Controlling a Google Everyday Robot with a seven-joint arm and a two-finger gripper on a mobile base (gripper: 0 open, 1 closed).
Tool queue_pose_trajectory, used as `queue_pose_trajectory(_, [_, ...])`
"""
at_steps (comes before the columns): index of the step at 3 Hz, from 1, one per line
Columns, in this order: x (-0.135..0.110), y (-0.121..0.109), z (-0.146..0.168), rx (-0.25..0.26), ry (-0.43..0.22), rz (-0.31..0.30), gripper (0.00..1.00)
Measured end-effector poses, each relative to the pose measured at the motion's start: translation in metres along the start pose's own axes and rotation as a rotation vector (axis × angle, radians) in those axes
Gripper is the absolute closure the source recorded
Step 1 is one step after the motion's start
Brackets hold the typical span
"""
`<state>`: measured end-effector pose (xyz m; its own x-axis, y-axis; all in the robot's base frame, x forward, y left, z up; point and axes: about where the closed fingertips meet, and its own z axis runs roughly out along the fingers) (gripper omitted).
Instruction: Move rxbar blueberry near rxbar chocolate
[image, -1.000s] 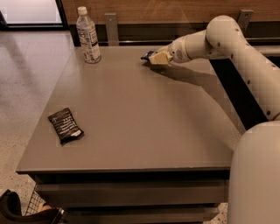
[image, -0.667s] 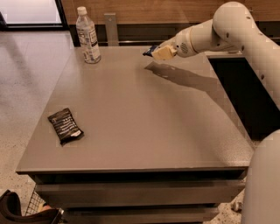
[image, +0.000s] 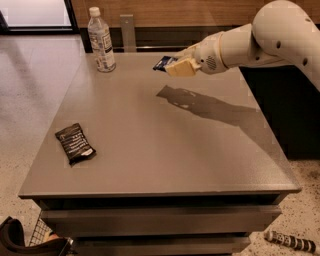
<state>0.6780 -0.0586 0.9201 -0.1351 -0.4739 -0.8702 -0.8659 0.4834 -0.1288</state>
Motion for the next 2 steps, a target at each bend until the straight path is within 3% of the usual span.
queue_pose_trajectory(2, [0.009, 0.088, -0.004, -0.074, -0.083, -0.046, 1.00])
